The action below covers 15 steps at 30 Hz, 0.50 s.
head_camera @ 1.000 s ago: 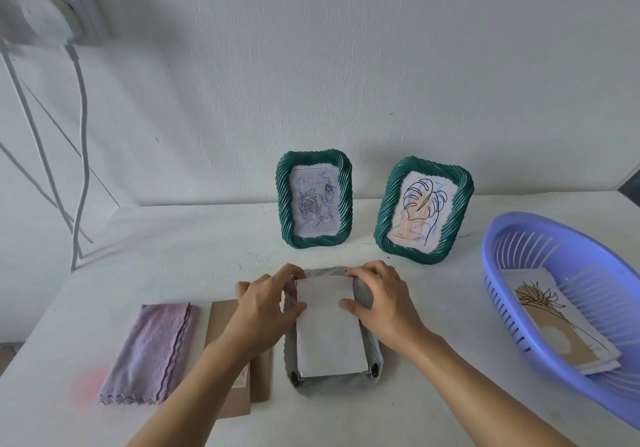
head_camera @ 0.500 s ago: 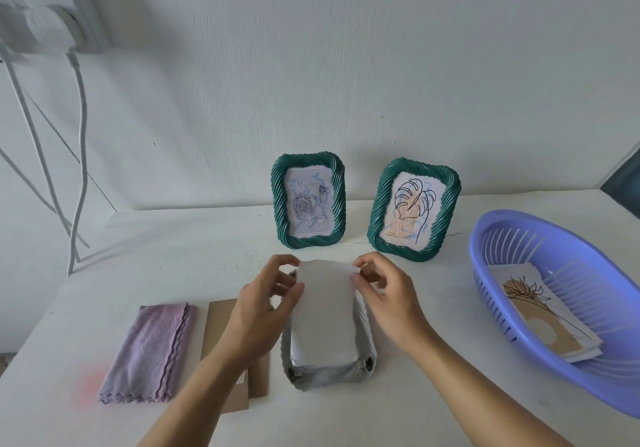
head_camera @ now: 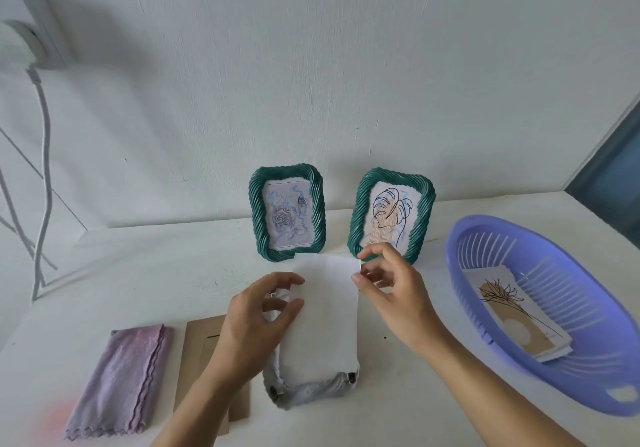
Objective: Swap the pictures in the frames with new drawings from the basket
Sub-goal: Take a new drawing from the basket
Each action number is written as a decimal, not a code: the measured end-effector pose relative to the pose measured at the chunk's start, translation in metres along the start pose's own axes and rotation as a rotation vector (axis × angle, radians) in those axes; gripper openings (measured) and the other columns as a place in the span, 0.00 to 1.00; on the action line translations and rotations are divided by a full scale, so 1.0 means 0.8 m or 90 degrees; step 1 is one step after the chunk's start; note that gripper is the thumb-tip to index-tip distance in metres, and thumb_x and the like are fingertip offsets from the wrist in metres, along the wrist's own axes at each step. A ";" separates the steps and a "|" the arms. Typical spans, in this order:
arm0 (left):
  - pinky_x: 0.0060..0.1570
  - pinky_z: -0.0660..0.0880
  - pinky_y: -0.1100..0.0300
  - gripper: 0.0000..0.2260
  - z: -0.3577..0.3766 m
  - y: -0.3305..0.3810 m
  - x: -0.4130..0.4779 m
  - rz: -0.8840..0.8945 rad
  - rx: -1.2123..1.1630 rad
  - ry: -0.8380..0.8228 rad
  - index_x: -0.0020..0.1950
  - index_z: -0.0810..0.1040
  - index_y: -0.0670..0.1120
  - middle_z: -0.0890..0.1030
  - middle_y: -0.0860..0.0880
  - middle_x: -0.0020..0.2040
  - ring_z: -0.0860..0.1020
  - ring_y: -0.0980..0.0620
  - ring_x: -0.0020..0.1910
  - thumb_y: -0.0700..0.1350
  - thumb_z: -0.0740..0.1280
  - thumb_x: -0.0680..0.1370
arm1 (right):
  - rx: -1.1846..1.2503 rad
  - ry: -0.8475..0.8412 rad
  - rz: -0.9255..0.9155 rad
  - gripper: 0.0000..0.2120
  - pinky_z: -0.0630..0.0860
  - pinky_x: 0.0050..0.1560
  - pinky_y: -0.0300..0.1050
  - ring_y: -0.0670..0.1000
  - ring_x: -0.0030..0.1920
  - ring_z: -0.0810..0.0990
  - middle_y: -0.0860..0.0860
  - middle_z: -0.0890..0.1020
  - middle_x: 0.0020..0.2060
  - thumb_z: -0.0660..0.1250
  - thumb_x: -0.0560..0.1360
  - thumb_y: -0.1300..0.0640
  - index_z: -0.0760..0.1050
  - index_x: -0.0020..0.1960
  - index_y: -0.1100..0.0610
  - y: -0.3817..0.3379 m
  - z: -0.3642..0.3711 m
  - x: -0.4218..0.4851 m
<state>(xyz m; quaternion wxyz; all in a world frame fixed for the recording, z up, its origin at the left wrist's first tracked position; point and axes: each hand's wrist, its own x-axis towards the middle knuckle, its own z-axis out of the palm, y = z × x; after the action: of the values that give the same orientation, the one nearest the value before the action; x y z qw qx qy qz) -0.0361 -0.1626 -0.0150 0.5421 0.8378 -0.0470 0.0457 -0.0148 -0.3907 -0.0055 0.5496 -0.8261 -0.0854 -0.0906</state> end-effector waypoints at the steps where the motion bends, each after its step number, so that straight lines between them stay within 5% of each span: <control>1: 0.39 0.77 0.62 0.11 0.001 0.002 0.001 -0.001 -0.001 0.007 0.52 0.82 0.56 0.81 0.62 0.50 0.84 0.54 0.38 0.41 0.74 0.75 | -0.003 -0.004 0.000 0.12 0.76 0.49 0.45 0.49 0.43 0.82 0.46 0.83 0.39 0.72 0.75 0.60 0.74 0.53 0.47 -0.001 -0.004 -0.001; 8: 0.38 0.79 0.61 0.12 0.012 0.012 -0.002 -0.014 -0.025 0.025 0.52 0.83 0.56 0.83 0.60 0.50 0.84 0.54 0.36 0.38 0.74 0.75 | -0.149 -0.045 -0.089 0.13 0.72 0.47 0.31 0.47 0.45 0.80 0.43 0.81 0.41 0.71 0.75 0.63 0.77 0.53 0.49 -0.001 -0.050 -0.015; 12: 0.37 0.79 0.61 0.13 0.024 0.019 -0.005 -0.030 -0.024 0.014 0.52 0.83 0.56 0.82 0.64 0.48 0.84 0.55 0.36 0.38 0.74 0.75 | -0.313 -0.016 -0.148 0.09 0.77 0.49 0.47 0.44 0.47 0.78 0.40 0.78 0.44 0.73 0.74 0.59 0.79 0.52 0.50 0.011 -0.100 -0.016; 15: 0.41 0.82 0.52 0.13 0.039 0.019 -0.003 -0.049 -0.017 0.002 0.53 0.83 0.56 0.83 0.59 0.51 0.85 0.54 0.38 0.38 0.74 0.75 | -0.458 -0.002 -0.105 0.11 0.76 0.48 0.56 0.52 0.52 0.78 0.45 0.77 0.48 0.73 0.73 0.50 0.78 0.55 0.47 0.030 -0.132 -0.018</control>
<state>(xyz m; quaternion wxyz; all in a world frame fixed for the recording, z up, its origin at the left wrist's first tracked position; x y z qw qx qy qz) -0.0401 -0.1973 -0.0141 0.5546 0.8316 -0.0142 0.0255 -0.0292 -0.4978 0.0094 0.2146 -0.9570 -0.1152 -0.1576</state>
